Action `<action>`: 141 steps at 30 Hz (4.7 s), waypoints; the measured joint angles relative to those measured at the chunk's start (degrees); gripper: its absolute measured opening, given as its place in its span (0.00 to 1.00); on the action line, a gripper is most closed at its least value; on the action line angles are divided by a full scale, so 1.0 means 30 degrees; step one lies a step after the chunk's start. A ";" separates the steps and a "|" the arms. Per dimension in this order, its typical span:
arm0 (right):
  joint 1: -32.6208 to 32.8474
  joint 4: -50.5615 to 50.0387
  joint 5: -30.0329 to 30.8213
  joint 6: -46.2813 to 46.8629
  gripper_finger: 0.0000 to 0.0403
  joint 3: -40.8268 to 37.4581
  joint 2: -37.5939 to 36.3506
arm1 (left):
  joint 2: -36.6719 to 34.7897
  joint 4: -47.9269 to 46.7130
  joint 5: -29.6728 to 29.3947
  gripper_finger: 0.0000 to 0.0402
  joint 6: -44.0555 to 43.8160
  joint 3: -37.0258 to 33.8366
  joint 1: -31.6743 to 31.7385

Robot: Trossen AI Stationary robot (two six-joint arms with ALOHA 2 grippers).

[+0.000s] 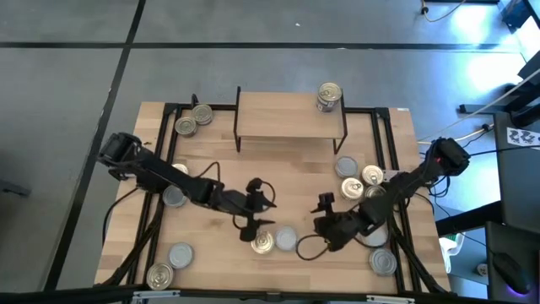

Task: Stack canned seafood by type on shelf
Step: Put the green white tuna can on the shelf

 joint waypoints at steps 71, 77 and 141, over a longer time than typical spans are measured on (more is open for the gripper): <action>-0.0065 0.6642 0.3558 -0.2158 0.72 -0.1751 0.1632 | 0.5928 0.0196 0.2508 0.31 0.2272 0.2097 0.2962; -0.0798 0.6620 0.1891 -0.2154 0.72 -0.1751 0.1632 | 0.5962 -0.0341 0.2505 0.31 0.2408 0.2104 0.3334; -0.2528 1.2032 0.5641 -1.3278 0.89 -0.1655 0.6629 | 0.5962 0.8751 0.2619 0.31 -0.0406 -0.3600 0.3883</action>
